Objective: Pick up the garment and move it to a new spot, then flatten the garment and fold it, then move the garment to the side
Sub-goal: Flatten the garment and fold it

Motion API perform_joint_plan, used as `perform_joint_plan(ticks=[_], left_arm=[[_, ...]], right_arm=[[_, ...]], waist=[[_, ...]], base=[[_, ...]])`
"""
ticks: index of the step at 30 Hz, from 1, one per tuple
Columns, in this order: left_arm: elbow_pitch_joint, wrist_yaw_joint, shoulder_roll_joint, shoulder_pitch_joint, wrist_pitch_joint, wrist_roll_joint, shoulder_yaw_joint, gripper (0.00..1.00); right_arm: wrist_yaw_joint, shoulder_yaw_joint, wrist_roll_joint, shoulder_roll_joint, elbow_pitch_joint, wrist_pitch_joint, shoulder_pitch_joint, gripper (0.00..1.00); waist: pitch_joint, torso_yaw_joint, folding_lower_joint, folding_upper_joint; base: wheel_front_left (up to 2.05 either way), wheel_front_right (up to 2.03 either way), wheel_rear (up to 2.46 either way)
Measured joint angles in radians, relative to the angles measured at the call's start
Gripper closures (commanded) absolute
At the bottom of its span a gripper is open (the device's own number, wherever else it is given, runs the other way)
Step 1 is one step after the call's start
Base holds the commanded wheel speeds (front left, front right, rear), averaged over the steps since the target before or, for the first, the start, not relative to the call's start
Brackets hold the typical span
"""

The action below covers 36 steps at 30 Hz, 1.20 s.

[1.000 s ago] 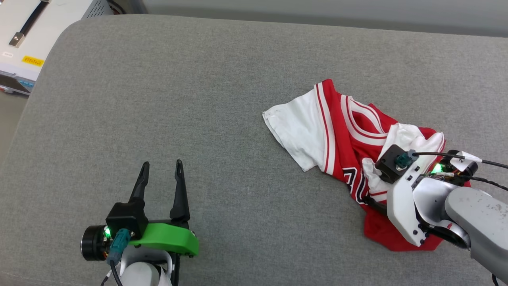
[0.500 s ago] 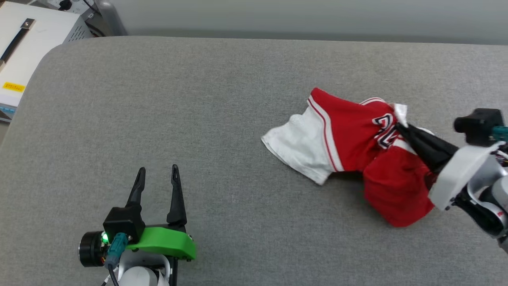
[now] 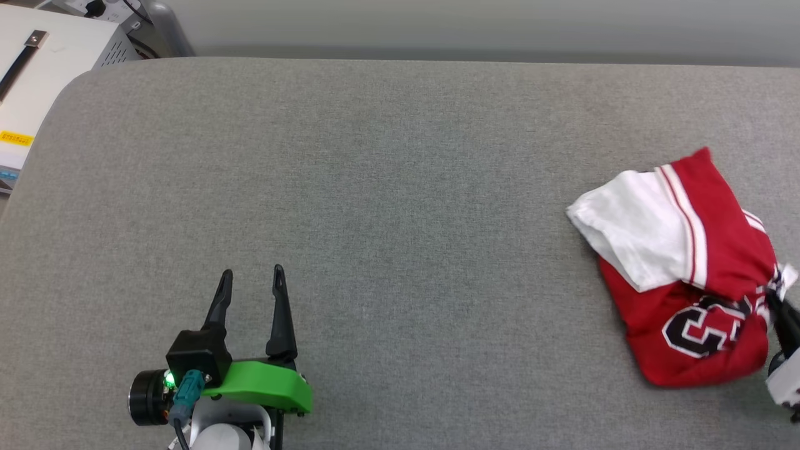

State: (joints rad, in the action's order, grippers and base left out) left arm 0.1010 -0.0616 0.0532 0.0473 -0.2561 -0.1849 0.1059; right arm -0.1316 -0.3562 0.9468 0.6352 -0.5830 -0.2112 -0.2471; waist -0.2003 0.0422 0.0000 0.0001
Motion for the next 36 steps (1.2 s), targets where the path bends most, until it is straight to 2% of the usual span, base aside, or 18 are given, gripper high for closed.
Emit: perform_joint_plan(ticks=[2,3,4,5,6,11,14,16,20,23,28,33,34,36], left_arm=[[0.002,0.0,0.0,0.0,0.0,0.0,0.002,0.0],[0.004,0.0,0.0,0.0,0.0,0.0,0.003,0.0],[0.005,0.0,0.0,0.0,0.0,0.0,0.005,0.0],[0.007,0.0,0.0,0.0,0.0,0.0,0.006,0.0],[0.008,0.0,0.0,0.0,0.0,0.0,0.007,0.0],[0.01,0.0,0.0,-0.006,0.0,0.0,0.002,0.0],[0.008,0.0,0.0,-0.017,0.0,0.0,-0.003,0.0],[0.007,0.0,0.0,-0.024,0.0,0.001,-0.005,0.0],[0.002,0.0,0.0,-0.025,0.0,0.011,-0.004,0.0],[-0.004,0.002,0.0,-0.024,0.0,0.015,-0.004,0.0],[-0.016,0.003,0.0,-0.015,0.0,0.029,0.006,0.0],[-0.035,0.003,-0.001,0.009,0.0,0.035,0.016,0.0],[-0.048,0.001,-0.001,0.025,0.0,0.036,0.021,0.0],[-0.056,-0.003,-0.001,0.035,0.0,0.036,0.027,0.0]], right_arm=[[0.0,0.004,0.002,-0.023,-0.04,0.01,0.009,1.0],[0.0,0.01,0.003,-0.033,-0.056,0.01,0.009,0.93],[0.0,0.013,0.003,-0.038,-0.064,0.007,0.009,0.74],[0.0,0.018,0.002,-0.042,-0.068,0.0,0.008,0.09],[0.0,0.03,-0.001,-0.046,-0.072,-0.012,0.007,0.0],[0.0,0.165,-0.079,-0.046,-0.027,-0.04,0.006,0.0],[0.0,0.318,-0.208,-0.055,0.113,-0.042,0.012,0.0],[0.0,0.381,-0.294,-0.071,0.212,-0.045,0.028,0.0],[0.0,0.423,-0.407,-0.09,0.414,-0.017,0.038,0.0],[0.0,0.372,-0.441,-0.069,0.54,0.103,0.007,0.0],[0.0,0.165,-0.412,0.034,0.634,0.368,-0.112,0.0],[0.0,-0.062,-0.319,0.126,0.614,0.652,-0.247,0.0],[0.0,-0.171,-0.26,0.148,0.559,0.805,-0.32,0.0],[0.0,-0.233,-0.232,0.149,0.501,0.887,-0.37,0.0]], waist=[[0.0,0.001,0.0,0.0],[0.0,0.002,0.0,0.0],[0.001,0.002,0.0,0.0],[0.003,0.002,0.0,0.0],[0.005,0.002,0.0,0.0],[0.024,0.003,0.0,0.0],[0.037,0.003,0.0,0.0],[0.044,0.003,0.0,0.0],[0.046,0.007,0.0,0.0],[0.04,0.013,0.0,0.0],[0.02,0.028,0.0,0.0],[-0.004,0.049,0.0,0.0],[-0.023,0.061,0.0,0.0],[-0.038,0.07,0.0,0.0]], base=[[0.0,0.0,0.0],[0.0,0.0,0.0],[0.0,0.0,0.0],[0.0,0.0,0.0],[0.0,0.0,0.0],[0.0,0.0,0.0],[0.0,0.0,0.0],[0.0,0.0,0.0],[0.0,0.0,0.0],[0.0,0.0,0.0],[0.0,0.0,0.0],[0.0,0.0,0.0],[0.0,0.0,0.0],[0.0,0.0,0.0]])
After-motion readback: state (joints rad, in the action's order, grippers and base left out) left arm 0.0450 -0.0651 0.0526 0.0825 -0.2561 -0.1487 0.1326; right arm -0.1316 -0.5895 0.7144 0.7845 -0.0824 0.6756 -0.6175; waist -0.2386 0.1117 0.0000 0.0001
